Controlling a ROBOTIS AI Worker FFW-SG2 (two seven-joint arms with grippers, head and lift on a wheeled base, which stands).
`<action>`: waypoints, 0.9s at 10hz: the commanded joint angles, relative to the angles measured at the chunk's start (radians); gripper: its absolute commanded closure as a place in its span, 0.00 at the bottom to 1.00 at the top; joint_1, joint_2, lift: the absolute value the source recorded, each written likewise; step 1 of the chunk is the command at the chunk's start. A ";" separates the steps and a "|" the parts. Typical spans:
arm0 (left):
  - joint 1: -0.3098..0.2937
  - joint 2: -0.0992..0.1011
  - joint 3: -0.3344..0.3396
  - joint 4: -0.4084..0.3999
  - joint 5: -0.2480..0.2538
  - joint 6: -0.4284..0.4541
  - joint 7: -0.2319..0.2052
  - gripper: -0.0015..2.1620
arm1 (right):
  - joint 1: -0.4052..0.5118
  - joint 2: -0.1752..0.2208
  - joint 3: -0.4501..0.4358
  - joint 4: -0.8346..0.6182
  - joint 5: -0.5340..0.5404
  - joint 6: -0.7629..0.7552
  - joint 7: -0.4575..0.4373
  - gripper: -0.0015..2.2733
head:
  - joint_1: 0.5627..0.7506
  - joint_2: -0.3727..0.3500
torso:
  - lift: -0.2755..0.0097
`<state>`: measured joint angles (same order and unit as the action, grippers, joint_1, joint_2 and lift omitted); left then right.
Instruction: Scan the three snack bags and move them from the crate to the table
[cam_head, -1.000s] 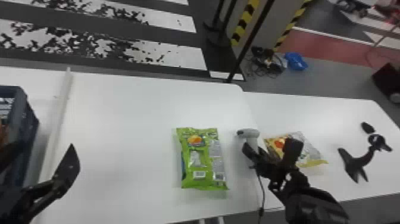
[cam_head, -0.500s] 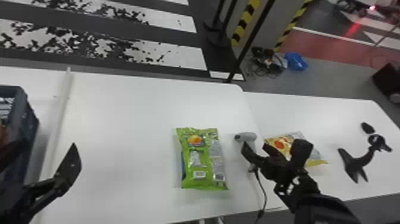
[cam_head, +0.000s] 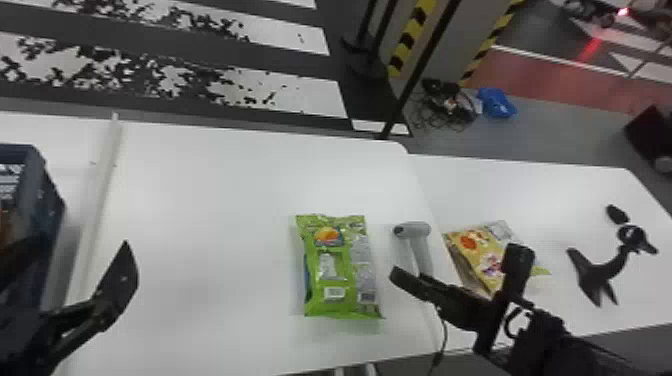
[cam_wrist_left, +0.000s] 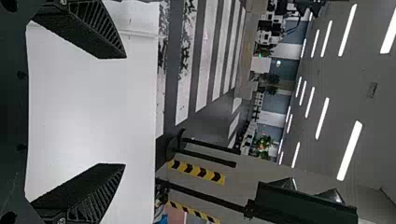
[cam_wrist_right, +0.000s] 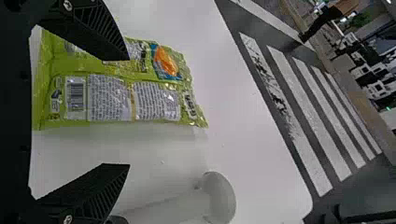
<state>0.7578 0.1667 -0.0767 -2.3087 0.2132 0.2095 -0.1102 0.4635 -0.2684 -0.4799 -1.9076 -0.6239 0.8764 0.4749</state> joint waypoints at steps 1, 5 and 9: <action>0.008 0.000 0.000 -0.001 0.000 -0.005 -0.002 0.02 | -0.040 0.000 0.014 0.019 0.004 0.052 0.008 0.04 | 0.70 0.06 | 0.75; 0.015 0.000 0.009 -0.005 0.000 -0.008 0.000 0.02 | -0.186 -0.002 0.164 0.245 0.153 -0.104 0.022 0.04 | 0.70 0.13 | 0.75; 0.012 0.000 0.015 -0.008 0.000 -0.008 0.000 0.02 | -0.279 -0.005 0.256 0.380 0.237 -0.199 0.057 0.13 | 0.70 0.19 | 0.75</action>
<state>0.7717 0.1672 -0.0615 -2.3171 0.2132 0.2022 -0.1105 0.1919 -0.2733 -0.2334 -1.5390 -0.3953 0.6815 0.5313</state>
